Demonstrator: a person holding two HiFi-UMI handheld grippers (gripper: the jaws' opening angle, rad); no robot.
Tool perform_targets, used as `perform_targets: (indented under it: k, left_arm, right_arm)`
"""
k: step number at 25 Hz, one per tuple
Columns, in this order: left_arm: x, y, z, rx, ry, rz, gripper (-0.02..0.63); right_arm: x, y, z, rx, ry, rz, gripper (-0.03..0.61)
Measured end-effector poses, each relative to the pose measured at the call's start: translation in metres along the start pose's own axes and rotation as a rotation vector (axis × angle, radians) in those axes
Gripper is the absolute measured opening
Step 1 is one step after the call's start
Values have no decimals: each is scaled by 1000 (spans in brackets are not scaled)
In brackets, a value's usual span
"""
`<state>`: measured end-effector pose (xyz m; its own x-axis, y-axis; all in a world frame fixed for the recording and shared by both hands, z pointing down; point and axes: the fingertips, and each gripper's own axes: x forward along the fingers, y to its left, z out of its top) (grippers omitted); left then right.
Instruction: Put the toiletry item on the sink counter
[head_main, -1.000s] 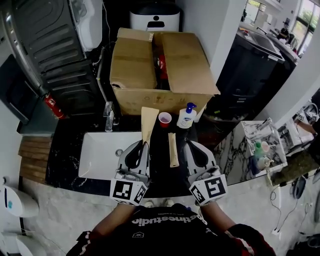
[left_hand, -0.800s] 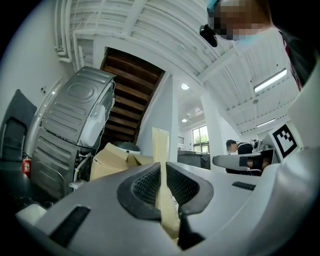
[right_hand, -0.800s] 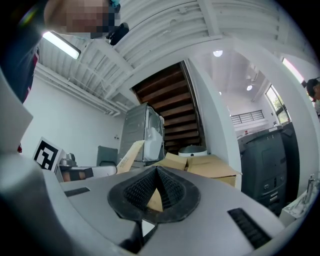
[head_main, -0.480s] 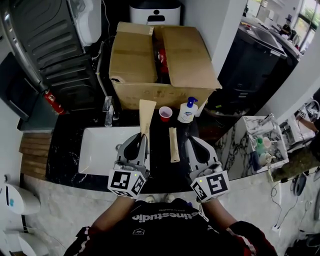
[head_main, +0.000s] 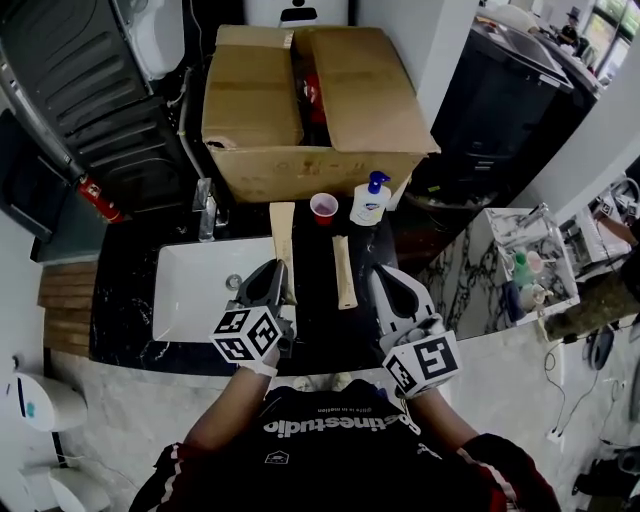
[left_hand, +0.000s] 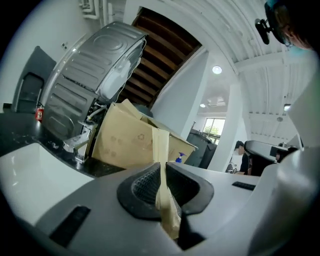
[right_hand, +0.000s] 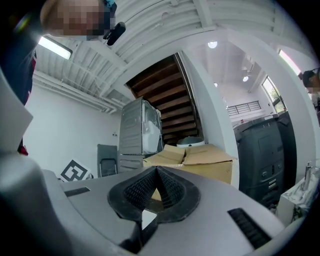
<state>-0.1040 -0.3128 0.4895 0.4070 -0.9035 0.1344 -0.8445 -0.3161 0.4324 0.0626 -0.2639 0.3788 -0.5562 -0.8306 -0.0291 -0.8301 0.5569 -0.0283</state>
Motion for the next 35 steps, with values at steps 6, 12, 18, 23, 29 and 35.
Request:
perform_targets:
  k: [6, 12, 18, 23, 29, 35]
  left_arm:
    - [27, 13, -39, -69, 122, 22, 44]
    - [54, 30, -82, -96, 239, 61, 44]
    - [70, 39, -112, -89, 332, 84, 44]
    - [72, 53, -135, -107, 402, 140, 44]
    - [79, 63, -151, -159, 467, 174, 44]
    - [82, 68, -158, -216, 484, 193, 44]
  right_arm:
    - [0, -2, -14, 31, 39, 2, 37]
    - [5, -1, -18, 34, 45, 11, 37]
    - [8, -1, -20, 30, 55, 12, 37]
    - [9, -3, -23, 33, 61, 9, 37]
    - [10, -3, -27, 48, 74, 9, 37]
    - [10, 0, -27, 49, 71, 8, 37]
